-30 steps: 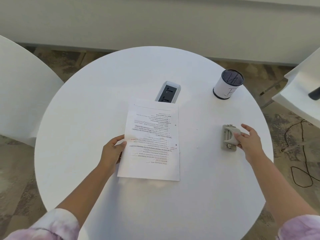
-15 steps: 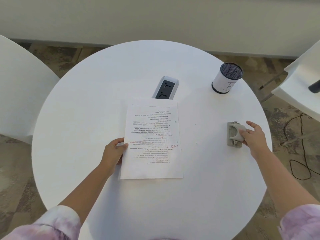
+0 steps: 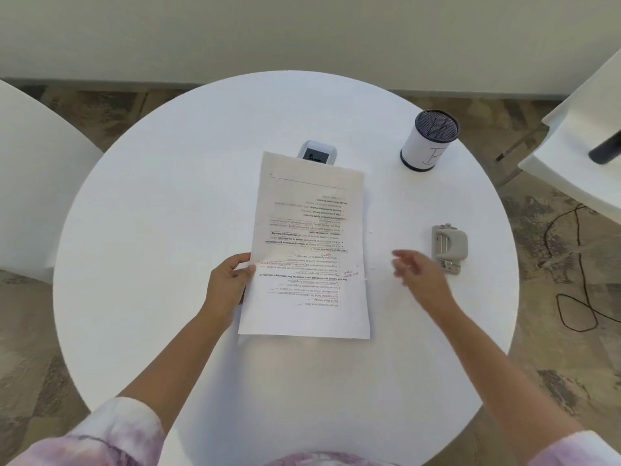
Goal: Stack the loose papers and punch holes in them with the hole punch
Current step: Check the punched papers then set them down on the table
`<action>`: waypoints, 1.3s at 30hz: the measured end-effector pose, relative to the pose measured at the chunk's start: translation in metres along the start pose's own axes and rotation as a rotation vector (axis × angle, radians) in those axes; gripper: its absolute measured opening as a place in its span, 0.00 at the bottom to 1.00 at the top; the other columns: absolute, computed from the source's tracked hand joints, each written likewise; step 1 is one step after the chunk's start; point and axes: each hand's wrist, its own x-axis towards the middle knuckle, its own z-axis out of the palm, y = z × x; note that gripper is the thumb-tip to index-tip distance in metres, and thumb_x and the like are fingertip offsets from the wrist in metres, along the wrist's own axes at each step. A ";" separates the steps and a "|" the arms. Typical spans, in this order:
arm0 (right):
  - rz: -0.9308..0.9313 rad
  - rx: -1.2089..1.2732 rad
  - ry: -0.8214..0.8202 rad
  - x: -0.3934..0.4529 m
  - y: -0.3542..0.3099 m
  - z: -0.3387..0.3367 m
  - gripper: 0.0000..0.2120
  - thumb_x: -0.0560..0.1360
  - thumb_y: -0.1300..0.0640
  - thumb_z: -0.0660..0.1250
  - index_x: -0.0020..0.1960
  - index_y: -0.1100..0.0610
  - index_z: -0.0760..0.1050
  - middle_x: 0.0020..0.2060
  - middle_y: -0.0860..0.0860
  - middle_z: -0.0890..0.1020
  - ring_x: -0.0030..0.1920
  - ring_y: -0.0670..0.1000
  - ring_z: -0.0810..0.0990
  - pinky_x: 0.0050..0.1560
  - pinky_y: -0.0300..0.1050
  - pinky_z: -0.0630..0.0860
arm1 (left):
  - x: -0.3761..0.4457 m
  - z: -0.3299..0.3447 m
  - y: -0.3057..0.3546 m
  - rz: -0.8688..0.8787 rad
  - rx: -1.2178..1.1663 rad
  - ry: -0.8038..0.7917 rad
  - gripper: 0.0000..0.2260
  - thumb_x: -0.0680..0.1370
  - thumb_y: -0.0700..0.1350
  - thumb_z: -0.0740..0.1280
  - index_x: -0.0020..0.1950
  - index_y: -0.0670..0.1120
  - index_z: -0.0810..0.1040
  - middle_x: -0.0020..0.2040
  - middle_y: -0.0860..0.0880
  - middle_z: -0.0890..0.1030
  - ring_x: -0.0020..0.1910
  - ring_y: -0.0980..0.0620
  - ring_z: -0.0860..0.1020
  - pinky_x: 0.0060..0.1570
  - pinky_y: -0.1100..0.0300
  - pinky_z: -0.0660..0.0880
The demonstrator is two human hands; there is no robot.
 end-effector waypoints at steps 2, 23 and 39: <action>0.169 0.156 -0.165 -0.007 0.001 0.015 0.15 0.76 0.56 0.65 0.61 0.61 0.74 0.47 0.53 0.82 0.43 0.47 0.80 0.38 0.32 0.77 | -0.001 0.002 0.001 -0.013 -0.038 0.001 0.09 0.77 0.39 0.64 0.49 0.53 0.78 0.30 0.55 0.82 0.26 0.59 0.77 0.26 0.67 0.74; 0.085 0.032 -0.249 -0.008 -0.019 0.013 0.11 0.69 0.65 0.72 0.50 0.57 0.80 0.37 0.54 0.84 0.38 0.49 0.82 0.48 0.40 0.80 | -0.013 -0.001 0.011 0.110 -0.028 0.042 0.09 0.78 0.39 0.63 0.57 0.46 0.76 0.38 0.49 0.81 0.28 0.61 0.76 0.25 0.69 0.68; -0.111 -0.204 0.109 0.001 -0.031 0.000 0.12 0.71 0.63 0.70 0.53 0.55 0.78 0.44 0.53 0.77 0.37 0.46 0.76 0.43 0.40 0.71 | -0.018 -0.019 0.014 0.137 -0.045 0.061 0.10 0.78 0.41 0.64 0.59 0.45 0.76 0.44 0.40 0.76 0.41 0.45 0.71 0.36 0.55 0.64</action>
